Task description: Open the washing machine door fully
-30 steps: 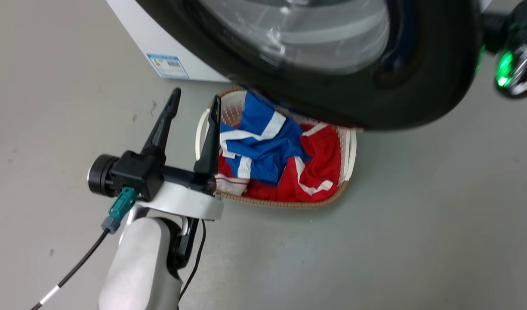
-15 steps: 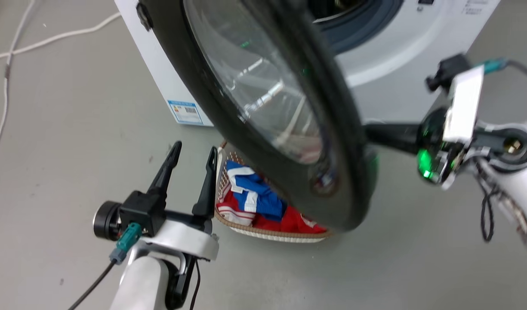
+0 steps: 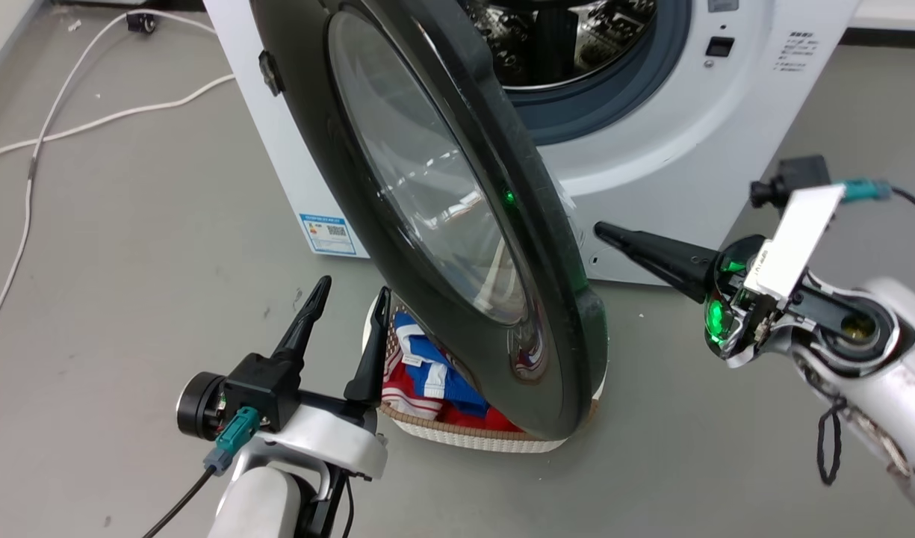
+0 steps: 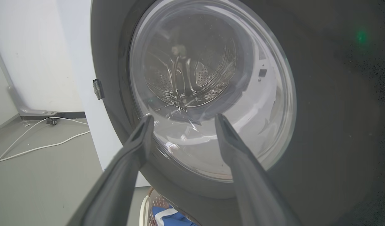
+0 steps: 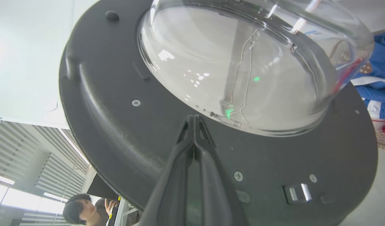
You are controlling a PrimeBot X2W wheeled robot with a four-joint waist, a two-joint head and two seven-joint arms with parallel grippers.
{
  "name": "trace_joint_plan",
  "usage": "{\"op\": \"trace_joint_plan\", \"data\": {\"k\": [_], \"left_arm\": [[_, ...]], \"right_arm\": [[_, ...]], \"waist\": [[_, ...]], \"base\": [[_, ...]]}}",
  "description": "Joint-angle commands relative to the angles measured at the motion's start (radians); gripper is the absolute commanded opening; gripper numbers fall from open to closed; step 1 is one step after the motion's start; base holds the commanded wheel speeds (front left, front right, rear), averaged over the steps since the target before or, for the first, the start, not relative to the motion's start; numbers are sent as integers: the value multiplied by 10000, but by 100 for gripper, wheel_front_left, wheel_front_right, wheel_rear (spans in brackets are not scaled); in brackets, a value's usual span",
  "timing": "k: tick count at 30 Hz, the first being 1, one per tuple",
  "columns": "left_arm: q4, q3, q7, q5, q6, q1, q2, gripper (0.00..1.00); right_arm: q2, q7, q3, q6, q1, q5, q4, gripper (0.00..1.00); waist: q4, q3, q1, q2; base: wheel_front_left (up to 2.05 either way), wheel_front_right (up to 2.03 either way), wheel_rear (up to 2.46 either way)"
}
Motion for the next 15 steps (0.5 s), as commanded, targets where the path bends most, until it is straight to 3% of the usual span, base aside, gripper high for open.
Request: {"op": "trace_joint_plan", "data": {"k": [1,8,15], "left_arm": [[3,9,-26,-34,-21,117,44,100],[35,179,-26,-79,-9,361,120,100],[150,469,-26,-146,87,544,233,100]], "right_arm": [[46,-461,-56,26,356,-87,-105,0],[-183,-3450,-1195,26,1918,-223,-762,0],[-1125,-6432,-1712,26,3745,-1956,-1375,0]], "waist": [[-66,-89,1,0],[-433,-495,1,0],[-850,-807,1,0]], "base": [[0,0,0],[0,0,0],[0,0,0]]}}
